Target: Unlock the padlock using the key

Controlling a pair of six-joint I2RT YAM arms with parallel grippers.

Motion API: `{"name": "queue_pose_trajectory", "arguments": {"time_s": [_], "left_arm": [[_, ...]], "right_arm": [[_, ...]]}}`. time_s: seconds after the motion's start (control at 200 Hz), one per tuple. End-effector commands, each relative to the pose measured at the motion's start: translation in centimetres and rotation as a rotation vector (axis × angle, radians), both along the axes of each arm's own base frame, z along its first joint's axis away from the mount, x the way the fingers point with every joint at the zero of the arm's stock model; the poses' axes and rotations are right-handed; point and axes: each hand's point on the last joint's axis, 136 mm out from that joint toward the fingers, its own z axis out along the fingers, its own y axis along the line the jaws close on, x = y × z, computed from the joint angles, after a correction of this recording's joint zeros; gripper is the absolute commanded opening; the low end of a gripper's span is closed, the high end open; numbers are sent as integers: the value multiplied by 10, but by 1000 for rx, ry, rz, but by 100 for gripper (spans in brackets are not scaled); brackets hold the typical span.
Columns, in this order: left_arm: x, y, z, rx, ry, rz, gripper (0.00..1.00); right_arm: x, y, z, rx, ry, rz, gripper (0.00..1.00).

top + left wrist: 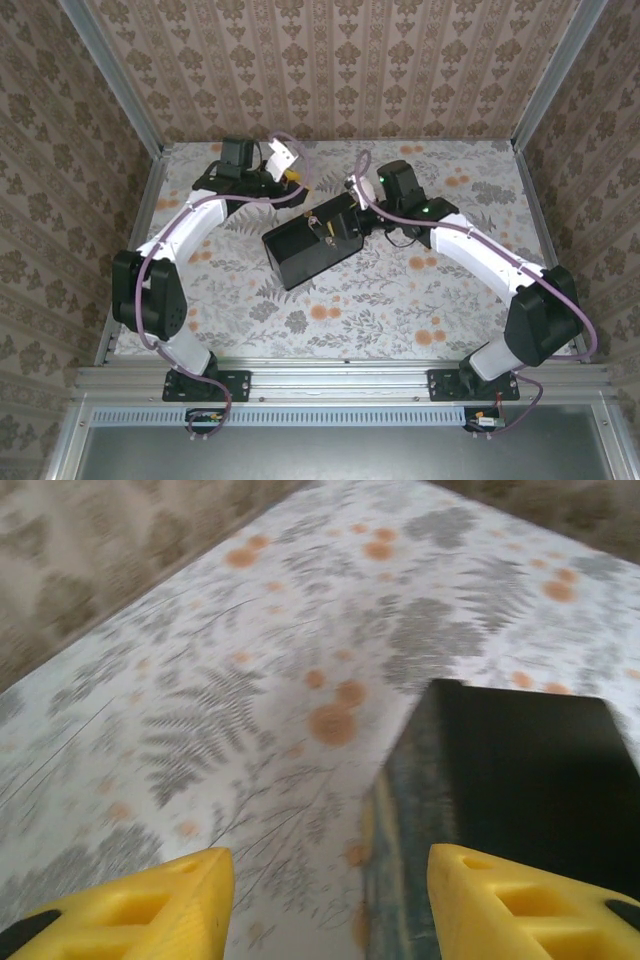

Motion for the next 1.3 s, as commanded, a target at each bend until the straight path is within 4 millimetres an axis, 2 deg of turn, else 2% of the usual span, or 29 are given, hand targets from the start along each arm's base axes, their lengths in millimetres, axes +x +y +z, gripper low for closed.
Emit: {"name": "queue_pose_trajectory", "arguments": {"time_s": [0.0,0.09,0.145,0.325,0.45,0.535,0.66,0.79,0.945,1.295], "left_arm": [[24,37,13,7,53,300,54],[29,59,5,8,141,436,55],[27,65,2,-4,177,469,54],[6,57,1,-29,208,423,54],[-20,53,-26,105,273,393,53],[-38,54,-40,143,309,389,53],[-53,51,-49,128,326,367,53],[-62,48,-55,134,350,337,52],[-71,41,-65,155,374,302,50],[-92,29,-75,142,426,242,46]], "right_arm": [[-13,4,13,-144,-220,78,55],[-18,11,5,-235,-346,134,57],[-17,14,0,-291,-425,152,58],[-6,15,-17,-407,-537,178,58],[0,20,-24,-432,-573,210,56],[6,23,-26,-442,-585,212,54],[8,28,-26,-430,-594,221,54],[11,30,-31,-441,-580,226,44],[12,31,-29,-414,-564,198,38],[22,30,-9,-258,-431,61,35]]}}
